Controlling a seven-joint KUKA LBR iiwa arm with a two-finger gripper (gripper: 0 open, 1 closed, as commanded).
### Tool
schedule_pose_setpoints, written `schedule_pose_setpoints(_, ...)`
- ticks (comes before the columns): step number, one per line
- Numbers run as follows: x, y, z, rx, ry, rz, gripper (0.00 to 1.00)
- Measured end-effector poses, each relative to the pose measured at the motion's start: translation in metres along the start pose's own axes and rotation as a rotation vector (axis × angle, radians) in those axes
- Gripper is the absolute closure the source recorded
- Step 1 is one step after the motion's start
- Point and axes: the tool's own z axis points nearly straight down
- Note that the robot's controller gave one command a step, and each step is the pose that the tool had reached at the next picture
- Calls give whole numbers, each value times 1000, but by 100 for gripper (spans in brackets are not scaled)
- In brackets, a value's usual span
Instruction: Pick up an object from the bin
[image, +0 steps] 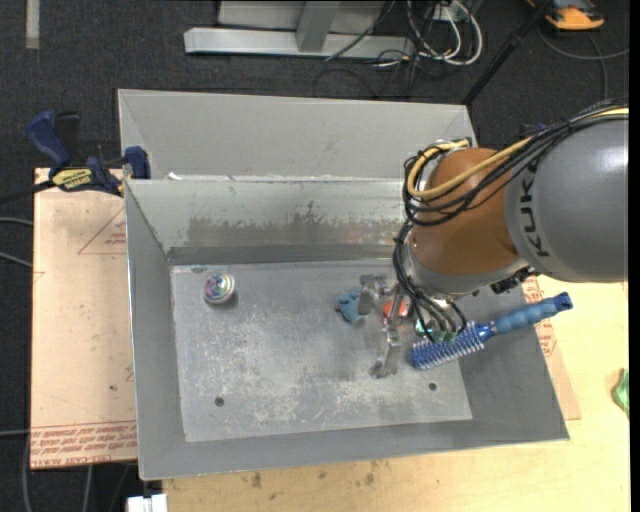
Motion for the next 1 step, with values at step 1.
schedule_pose_setpoints(1,-56,-41,39,2,-12,11,0)
